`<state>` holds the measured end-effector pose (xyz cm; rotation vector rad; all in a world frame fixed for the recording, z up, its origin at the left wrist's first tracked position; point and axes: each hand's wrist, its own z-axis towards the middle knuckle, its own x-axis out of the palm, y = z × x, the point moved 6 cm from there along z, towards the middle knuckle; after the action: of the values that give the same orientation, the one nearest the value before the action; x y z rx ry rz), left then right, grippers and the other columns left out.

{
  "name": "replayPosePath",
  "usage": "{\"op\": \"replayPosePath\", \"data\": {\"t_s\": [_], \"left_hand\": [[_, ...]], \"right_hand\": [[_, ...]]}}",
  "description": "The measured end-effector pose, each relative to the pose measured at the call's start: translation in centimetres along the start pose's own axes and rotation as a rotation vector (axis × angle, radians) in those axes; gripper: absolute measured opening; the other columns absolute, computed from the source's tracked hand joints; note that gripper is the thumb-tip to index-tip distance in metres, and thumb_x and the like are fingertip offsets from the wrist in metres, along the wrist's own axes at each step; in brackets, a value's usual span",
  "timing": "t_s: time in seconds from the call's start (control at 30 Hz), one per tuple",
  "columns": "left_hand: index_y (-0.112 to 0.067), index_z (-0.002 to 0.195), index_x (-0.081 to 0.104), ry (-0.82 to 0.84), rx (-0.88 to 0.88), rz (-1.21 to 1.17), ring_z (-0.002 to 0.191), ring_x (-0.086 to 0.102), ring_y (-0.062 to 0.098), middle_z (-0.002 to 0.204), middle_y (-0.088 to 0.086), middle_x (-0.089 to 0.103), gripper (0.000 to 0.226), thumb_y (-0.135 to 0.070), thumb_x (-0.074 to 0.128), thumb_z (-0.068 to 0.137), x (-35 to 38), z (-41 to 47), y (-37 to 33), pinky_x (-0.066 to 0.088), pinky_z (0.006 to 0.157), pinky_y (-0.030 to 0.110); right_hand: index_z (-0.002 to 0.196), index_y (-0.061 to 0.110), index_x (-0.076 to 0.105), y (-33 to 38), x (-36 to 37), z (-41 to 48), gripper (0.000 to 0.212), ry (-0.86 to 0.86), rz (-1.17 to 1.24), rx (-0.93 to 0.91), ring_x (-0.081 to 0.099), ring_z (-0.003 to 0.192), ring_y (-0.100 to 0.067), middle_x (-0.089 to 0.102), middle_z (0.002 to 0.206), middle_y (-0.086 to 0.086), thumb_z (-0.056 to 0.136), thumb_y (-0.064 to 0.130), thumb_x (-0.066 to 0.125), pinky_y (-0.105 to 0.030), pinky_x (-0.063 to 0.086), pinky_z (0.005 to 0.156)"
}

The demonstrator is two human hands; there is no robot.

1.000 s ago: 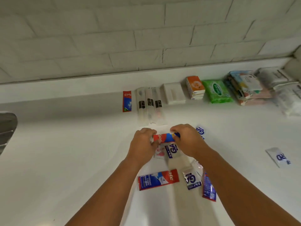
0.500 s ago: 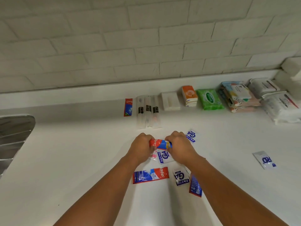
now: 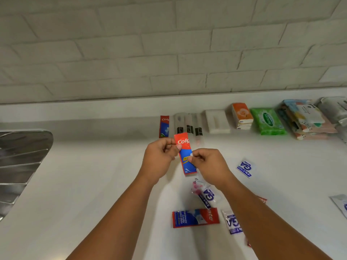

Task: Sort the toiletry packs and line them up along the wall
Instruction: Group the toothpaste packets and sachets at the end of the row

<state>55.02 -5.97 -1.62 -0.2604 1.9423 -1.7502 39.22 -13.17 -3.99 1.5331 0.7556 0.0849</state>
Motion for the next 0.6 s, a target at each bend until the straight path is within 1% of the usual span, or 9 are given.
{"op": "replayPosePath", "data": {"t_s": [0.07, 0.13, 0.23, 0.33, 0.4, 0.43, 0.47, 0.53, 0.6], "left_hand": [[-0.022, 0.094, 0.074, 0.003, -0.043, -0.007, 0.068, 0.062, 0.007, 0.081, 0.003, 0.074, 0.008, -0.016, 0.074, 0.089, -1.3, 0.3, 1.3, 0.054, 0.069, 0.027], [-0.022, 0.089, 0.075, 0.005, -0.078, 0.038, 0.062, 0.061, 0.005, 0.077, -0.001, 0.075, 0.006, -0.016, 0.074, 0.088, -2.6, 0.6, 2.8, 0.052, 0.067, 0.026], [-0.020, 0.086, 0.077, 0.010, -0.105, 0.063, 0.060, 0.061, 0.005, 0.070, -0.005, 0.074, 0.007, -0.017, 0.072, 0.090, -4.4, 1.5, 4.3, 0.053, 0.066, 0.027], [-0.021, 0.085, 0.075, -0.031, -0.133, 0.065, 0.054, 0.059, 0.003, 0.064, -0.008, 0.071, 0.009, -0.015, 0.071, 0.091, -6.1, 3.3, 5.2, 0.051, 0.061, 0.023], [-0.020, 0.085, 0.075, -0.080, -0.153, 0.096, 0.050, 0.057, 0.002, 0.064, -0.007, 0.070, 0.010, -0.014, 0.071, 0.090, -7.4, 5.5, 5.7, 0.048, 0.058, 0.021], [-0.019, 0.086, 0.076, -0.102, -0.159, 0.132, 0.050, 0.058, 0.004, 0.066, -0.006, 0.071, 0.009, -0.015, 0.070, 0.090, -8.0, 6.8, 5.9, 0.049, 0.058, 0.021], [-0.019, 0.087, 0.076, -0.115, -0.161, 0.182, 0.054, 0.061, 0.007, 0.068, -0.004, 0.072, 0.008, -0.016, 0.069, 0.091, -8.5, 8.2, 6.1, 0.051, 0.060, 0.022], [-0.017, 0.091, 0.076, -0.116, -0.177, 0.266, 0.064, 0.067, 0.014, 0.074, -0.002, 0.073, 0.010, -0.020, 0.067, 0.092, -9.2, 10.7, 6.7, 0.057, 0.069, 0.030], [-0.012, 0.095, 0.077, -0.120, -0.199, 0.285, 0.065, 0.067, 0.015, 0.073, -0.002, 0.072, 0.013, -0.021, 0.068, 0.092, -9.6, 12.8, 7.4, 0.061, 0.075, 0.034]], "right_hand": [[0.079, 0.013, 0.073, 0.9, 1.3, 0.9, 0.011, -0.025, 0.159, 0.025, 0.058, 0.055, -0.003, 0.069, 0.076, -0.008, 0.089, 0.012, 0.070, -0.018, 0.047, 0.053], [0.075, 0.019, 0.071, 1.9, 2.7, 1.9, 0.018, -0.038, 0.282, 0.050, 0.055, 0.049, -0.001, 0.068, 0.068, -0.002, 0.089, 0.008, 0.069, -0.014, 0.045, 0.050], [0.079, 0.016, 0.071, 3.0, 5.3, 4.0, 0.014, -0.010, 0.363, 0.078, 0.054, 0.049, -0.006, 0.067, 0.061, 0.002, 0.089, 0.007, 0.068, -0.019, 0.046, 0.050], [0.079, 0.018, 0.070, 3.1, 7.3, 6.3, 0.014, -0.018, 0.361, 0.109, 0.056, 0.051, -0.009, 0.066, 0.061, 0.001, 0.090, 0.010, 0.067, -0.023, 0.048, 0.053], [0.090, 0.014, 0.073, 3.3, 7.7, 8.2, 0.007, -0.086, 0.169, 0.012, 0.061, 0.062, -0.008, 0.069, 0.077, 0.003, 0.091, 0.012, 0.066, -0.017, 0.048, 0.061], [0.099, 0.012, 0.073, 3.7, 7.7, 9.2, 0.012, -0.122, -0.017, -0.072, 0.062, 0.070, -0.009, 0.070, 0.087, 0.003, 0.091, 0.013, 0.064, -0.012, 0.046, 0.066], [0.107, 0.011, 0.072, 4.1, 7.9, 10.1, 0.018, -0.134, -0.214, -0.158, 0.064, 0.079, -0.012, 0.069, 0.097, 0.002, 0.092, 0.015, 0.063, -0.012, 0.047, 0.072], [0.114, 0.011, 0.067, 4.8, 8.8, 11.8, 0.024, -0.087, -0.585, -0.303, 0.062, 0.099, -0.020, 0.067, 0.114, -0.003, 0.093, 0.021, 0.061, -0.025, 0.050, 0.086], [0.117, 0.013, 0.064, 4.9, 9.9, 13.3, 0.030, -0.016, -0.847, -0.376, 0.056, 0.110, -0.023, 0.064, 0.120, -0.004, 0.095, 0.031, 0.057, -0.035, 0.049, 0.095]]}}
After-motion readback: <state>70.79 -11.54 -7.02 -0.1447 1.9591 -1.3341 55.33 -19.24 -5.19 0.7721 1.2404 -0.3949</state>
